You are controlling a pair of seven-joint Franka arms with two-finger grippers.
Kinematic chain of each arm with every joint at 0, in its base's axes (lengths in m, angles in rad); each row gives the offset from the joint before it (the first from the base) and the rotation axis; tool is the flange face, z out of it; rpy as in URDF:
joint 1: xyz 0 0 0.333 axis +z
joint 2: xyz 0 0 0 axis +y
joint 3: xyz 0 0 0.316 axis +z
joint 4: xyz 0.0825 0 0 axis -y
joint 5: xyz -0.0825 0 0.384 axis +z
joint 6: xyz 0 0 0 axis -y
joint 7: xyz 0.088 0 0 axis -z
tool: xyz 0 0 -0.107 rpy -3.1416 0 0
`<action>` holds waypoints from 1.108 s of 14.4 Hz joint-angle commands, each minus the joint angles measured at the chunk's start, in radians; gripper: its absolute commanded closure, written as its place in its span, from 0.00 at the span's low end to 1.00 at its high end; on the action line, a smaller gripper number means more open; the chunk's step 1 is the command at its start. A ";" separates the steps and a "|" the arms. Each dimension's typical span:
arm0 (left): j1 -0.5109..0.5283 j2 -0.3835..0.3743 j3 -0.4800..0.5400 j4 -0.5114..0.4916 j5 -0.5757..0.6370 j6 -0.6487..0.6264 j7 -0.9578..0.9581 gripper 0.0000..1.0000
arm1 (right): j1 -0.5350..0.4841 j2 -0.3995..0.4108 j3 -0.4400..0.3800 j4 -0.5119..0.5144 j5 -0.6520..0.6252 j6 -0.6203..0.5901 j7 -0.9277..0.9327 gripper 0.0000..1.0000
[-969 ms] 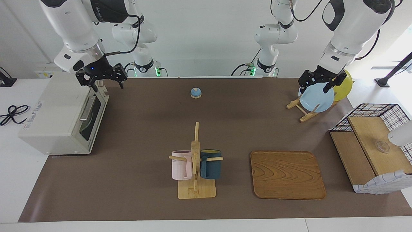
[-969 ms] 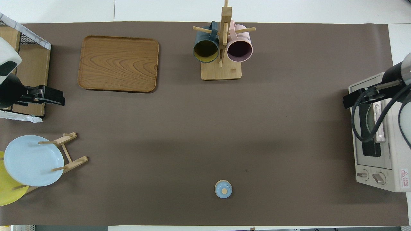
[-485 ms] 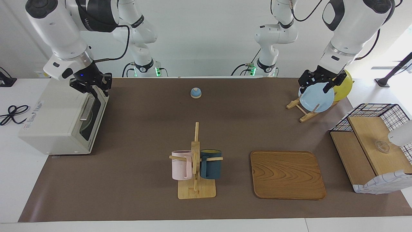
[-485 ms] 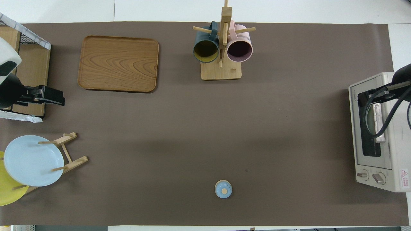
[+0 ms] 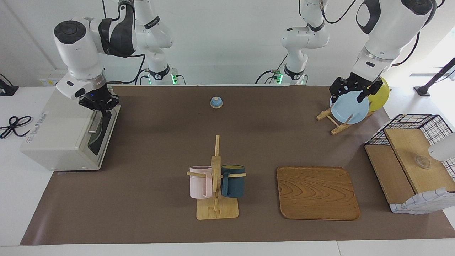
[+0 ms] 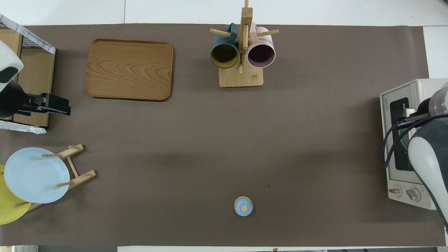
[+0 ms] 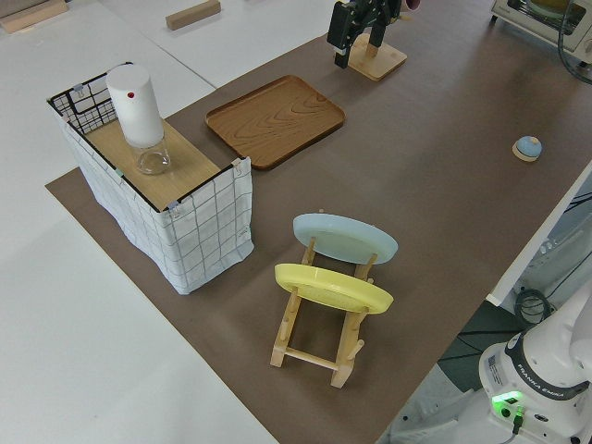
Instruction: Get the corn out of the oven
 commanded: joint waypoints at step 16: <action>-0.001 -0.027 0.001 -0.027 0.024 0.001 0.001 0.00 | -0.025 0.003 0.011 -0.118 0.000 0.075 0.119 1.00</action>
